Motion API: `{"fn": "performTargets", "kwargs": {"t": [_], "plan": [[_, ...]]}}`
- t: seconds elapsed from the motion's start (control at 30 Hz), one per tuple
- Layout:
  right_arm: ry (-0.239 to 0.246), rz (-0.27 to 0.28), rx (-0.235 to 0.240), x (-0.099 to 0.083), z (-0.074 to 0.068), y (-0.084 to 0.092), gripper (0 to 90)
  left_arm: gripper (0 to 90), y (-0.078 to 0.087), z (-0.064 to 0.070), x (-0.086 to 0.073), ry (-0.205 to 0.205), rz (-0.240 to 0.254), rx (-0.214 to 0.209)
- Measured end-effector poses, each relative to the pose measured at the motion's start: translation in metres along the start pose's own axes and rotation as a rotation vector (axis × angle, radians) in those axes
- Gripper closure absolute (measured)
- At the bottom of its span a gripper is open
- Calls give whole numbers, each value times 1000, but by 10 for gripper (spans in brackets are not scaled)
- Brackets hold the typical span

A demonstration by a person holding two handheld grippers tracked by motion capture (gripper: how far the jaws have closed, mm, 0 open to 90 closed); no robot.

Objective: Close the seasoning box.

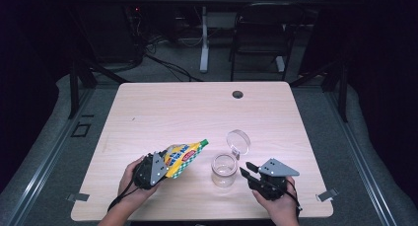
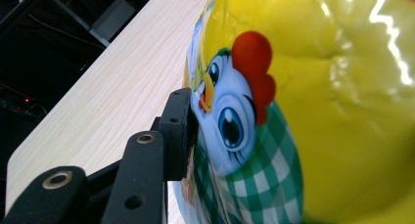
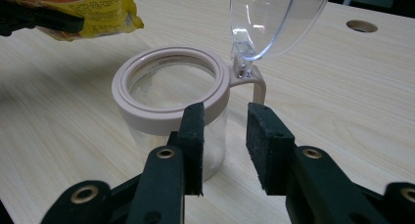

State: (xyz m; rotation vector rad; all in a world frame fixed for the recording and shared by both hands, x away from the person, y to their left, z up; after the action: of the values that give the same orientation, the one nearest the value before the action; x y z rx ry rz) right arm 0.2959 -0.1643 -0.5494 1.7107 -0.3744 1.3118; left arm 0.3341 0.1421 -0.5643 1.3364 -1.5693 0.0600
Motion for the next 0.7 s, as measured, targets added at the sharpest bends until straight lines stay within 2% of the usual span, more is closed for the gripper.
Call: {"fn": "performTargets", "kwargs": {"t": [0.2, 0.53, 0.6, 0.7], "plan": [[-1, 4, 2, 1, 0, 1, 685, 611, 0, 0, 1, -26, -12, 27], [-4, 13, 2, 3, -2, 2, 688, 611, 2, 1, 4, -61, -15, 39], [17, 9, 1, 6, -4, 4, 688, 611, 3, 2, 5, -67, -16, 43], [17, 12, 15, 11, -8, 6, 699, 611, 4, 1, 7, -65, -13, 48]]}}
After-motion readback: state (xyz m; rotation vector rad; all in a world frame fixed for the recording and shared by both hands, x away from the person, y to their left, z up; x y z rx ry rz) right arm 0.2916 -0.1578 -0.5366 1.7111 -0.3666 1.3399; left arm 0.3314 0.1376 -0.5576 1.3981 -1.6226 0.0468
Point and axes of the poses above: each handheld gripper's, and its own axes: y roughly backward along the jaws, x roughly out of its top, z roughly to its right, the point moved 6 cm from there along -y, roughly forward along the jaws, and after that the axes turned 1 degree about y, right-handed, at the moved point
